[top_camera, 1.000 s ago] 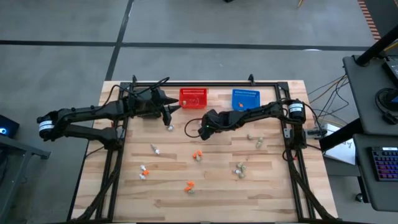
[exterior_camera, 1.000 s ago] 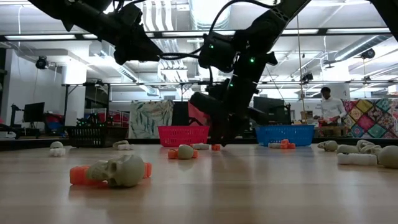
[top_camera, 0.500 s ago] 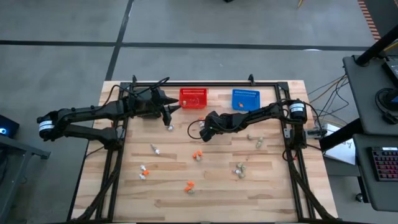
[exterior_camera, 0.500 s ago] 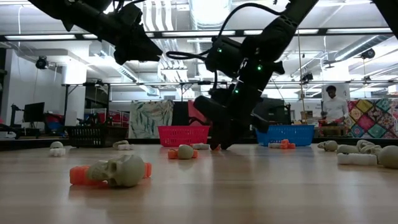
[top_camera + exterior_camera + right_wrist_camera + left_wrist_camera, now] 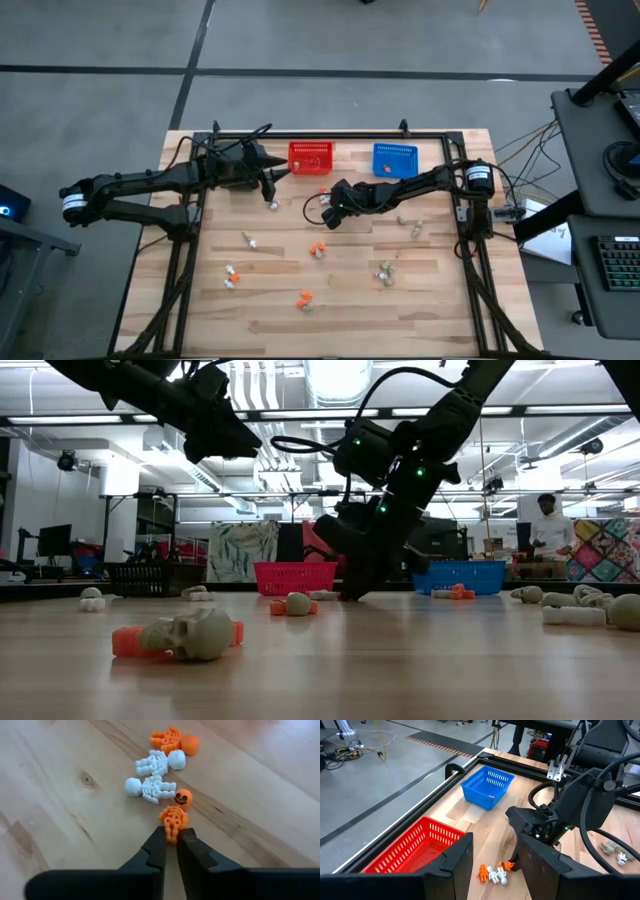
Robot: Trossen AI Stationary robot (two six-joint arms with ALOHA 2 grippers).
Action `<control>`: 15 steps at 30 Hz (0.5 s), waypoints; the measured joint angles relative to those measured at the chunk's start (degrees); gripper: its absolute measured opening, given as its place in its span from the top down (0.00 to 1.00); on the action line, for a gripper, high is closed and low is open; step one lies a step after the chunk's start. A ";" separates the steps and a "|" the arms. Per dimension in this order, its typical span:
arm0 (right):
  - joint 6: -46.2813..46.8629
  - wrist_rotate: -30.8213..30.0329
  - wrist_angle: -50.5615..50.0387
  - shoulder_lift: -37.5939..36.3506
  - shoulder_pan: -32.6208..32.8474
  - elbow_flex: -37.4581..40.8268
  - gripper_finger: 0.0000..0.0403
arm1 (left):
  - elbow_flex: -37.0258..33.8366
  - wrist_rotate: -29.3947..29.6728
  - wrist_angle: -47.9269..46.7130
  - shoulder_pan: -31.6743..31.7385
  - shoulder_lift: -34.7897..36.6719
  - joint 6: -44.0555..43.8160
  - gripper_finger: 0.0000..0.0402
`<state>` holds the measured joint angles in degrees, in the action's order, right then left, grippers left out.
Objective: Sort Halloween decoration
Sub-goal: Put the orange skeleton toy into the blue bin
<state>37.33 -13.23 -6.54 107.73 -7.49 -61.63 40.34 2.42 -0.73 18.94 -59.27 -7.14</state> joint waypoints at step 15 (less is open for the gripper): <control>-6.65 5.35 -9.17 -7.53 -2.00 -5.42 0.97 | -0.07 -0.02 -0.17 -0.09 0.31 -0.30 0.66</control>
<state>30.68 -7.89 -15.71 100.20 -9.49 -67.06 40.27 2.39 -0.91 18.85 -58.96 -7.44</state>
